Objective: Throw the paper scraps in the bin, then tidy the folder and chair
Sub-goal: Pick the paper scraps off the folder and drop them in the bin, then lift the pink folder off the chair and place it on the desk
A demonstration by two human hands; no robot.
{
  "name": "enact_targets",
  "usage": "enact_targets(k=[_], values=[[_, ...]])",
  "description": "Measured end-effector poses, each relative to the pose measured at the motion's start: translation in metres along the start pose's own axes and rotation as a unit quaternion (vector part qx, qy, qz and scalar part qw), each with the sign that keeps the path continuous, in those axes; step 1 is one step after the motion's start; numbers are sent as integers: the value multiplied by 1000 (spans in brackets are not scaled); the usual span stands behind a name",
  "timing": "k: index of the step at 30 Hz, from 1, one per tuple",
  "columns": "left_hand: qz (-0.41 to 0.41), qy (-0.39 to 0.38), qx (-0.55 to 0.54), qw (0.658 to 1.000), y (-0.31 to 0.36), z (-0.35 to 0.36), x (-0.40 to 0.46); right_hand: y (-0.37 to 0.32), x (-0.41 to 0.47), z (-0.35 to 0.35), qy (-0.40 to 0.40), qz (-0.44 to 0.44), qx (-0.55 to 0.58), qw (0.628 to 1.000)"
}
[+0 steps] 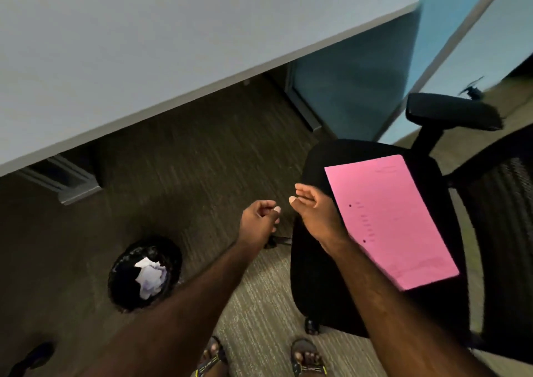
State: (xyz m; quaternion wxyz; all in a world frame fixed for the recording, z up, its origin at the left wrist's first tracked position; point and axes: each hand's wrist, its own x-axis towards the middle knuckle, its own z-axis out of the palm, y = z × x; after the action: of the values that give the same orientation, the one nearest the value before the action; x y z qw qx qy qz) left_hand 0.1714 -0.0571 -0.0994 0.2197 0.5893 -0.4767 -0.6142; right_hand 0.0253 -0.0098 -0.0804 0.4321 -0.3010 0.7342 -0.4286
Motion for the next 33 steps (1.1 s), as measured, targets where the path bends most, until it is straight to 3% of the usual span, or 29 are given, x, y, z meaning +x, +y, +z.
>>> enact_targets(k=[4,8,15,22,33], values=[[-16,-33,45,998,17,70,-3,11,4,-75,71,-4,-52,996],[-34,-17,109,993,20,127,-1,29,6,-135,130,15,-91,987],[-62,-20,231,971,13,174,-9,71,3,-213,223,81,-173,956],[-100,-17,251,963,22,190,-8,96,7,-238,205,160,-275,926],[-169,-21,70,983,27,179,-13,97,14,-232,183,212,-316,906]])
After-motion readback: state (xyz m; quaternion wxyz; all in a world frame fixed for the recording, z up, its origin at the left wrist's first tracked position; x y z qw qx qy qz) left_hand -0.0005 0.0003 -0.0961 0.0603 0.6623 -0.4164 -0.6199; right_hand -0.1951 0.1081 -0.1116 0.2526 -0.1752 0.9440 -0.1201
